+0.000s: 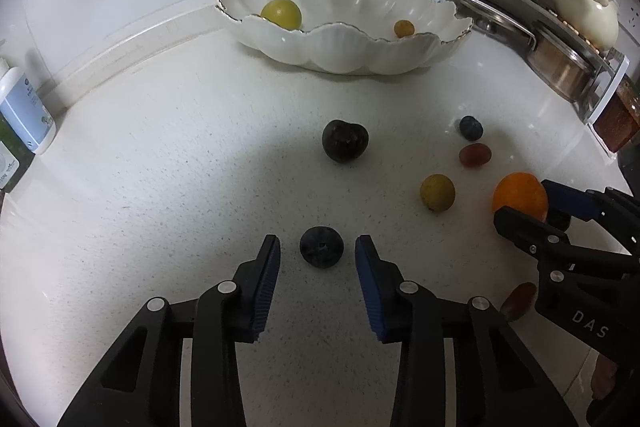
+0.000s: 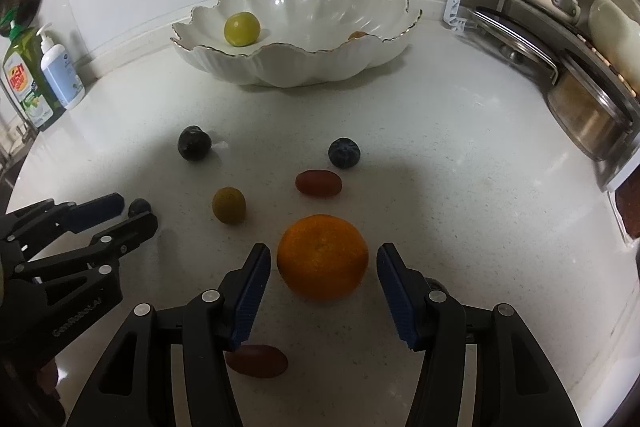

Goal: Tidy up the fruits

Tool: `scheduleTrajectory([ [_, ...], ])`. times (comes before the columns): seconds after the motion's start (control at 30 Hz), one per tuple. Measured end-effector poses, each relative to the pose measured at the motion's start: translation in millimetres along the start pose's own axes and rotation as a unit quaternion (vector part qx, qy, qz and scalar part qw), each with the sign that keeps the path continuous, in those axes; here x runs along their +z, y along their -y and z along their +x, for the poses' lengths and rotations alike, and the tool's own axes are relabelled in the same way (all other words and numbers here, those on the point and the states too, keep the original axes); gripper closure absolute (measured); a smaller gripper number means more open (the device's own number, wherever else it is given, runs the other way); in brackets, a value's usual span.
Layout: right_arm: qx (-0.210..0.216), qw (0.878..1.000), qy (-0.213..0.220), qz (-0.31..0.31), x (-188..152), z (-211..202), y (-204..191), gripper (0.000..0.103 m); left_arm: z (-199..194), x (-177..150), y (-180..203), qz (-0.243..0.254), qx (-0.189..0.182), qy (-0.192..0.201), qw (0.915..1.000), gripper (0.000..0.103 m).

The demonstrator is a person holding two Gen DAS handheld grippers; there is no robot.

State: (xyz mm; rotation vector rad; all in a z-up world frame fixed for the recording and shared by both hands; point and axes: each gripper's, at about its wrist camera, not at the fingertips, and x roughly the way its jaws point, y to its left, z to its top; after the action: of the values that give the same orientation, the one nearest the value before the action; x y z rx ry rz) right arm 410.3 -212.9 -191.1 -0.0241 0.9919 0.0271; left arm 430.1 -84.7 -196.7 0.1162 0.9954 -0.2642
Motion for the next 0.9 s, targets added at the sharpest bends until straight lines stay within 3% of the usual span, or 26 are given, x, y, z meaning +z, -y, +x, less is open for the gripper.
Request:
scheduleTrajectory([
  [0.2,0.005,1.0,-0.003,0.002,0,3,0,0.053,3,0,0,0.003,0.0,-0.002,1.0,0.08],
  [0.5,0.011,1.0,-0.001,0.007,0,-1,2,0.056,-10,4,5,0.014,0.002,0.019,0.9997,0.08],
  [0.9,0.011,0.999,0.035,0.01,7,-28,0,0.056,-41,10,4,0.005,-0.004,0.054,0.9985,0.08],
])
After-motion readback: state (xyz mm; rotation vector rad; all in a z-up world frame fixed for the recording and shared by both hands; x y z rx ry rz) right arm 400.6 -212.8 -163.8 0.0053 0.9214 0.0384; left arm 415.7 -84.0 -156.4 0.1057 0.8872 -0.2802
